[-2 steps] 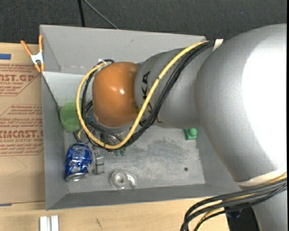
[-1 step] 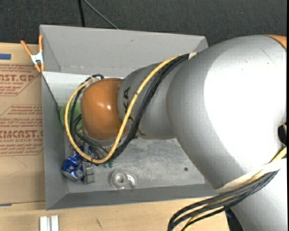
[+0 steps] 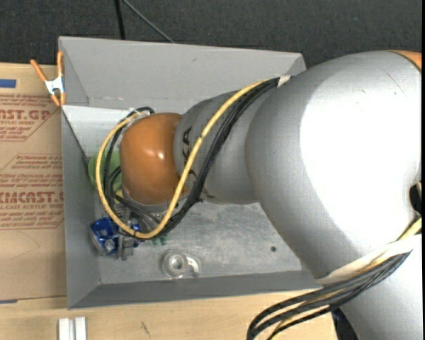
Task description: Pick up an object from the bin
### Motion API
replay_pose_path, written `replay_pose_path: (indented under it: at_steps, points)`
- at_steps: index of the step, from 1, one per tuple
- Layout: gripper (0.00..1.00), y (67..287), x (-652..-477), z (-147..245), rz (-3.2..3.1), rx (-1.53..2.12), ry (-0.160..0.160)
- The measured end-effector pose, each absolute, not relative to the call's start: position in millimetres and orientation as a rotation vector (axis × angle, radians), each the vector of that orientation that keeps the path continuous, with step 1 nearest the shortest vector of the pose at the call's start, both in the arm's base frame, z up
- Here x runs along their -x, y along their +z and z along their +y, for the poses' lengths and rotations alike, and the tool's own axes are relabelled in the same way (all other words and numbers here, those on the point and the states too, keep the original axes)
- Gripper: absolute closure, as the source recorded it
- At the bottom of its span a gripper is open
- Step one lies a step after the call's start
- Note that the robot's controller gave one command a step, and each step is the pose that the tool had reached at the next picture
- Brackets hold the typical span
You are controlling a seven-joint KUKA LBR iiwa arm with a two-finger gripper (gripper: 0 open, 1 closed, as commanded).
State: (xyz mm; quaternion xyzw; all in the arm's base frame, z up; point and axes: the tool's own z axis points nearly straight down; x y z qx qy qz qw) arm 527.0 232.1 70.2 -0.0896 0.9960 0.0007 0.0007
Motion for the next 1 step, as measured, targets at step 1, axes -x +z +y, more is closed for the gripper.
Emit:
replay_pose_path:
  at_steps: [1]
  points:
    - [1.0, 200.2, -543.2, 235.5, 3.116, 0.297, 0.005]
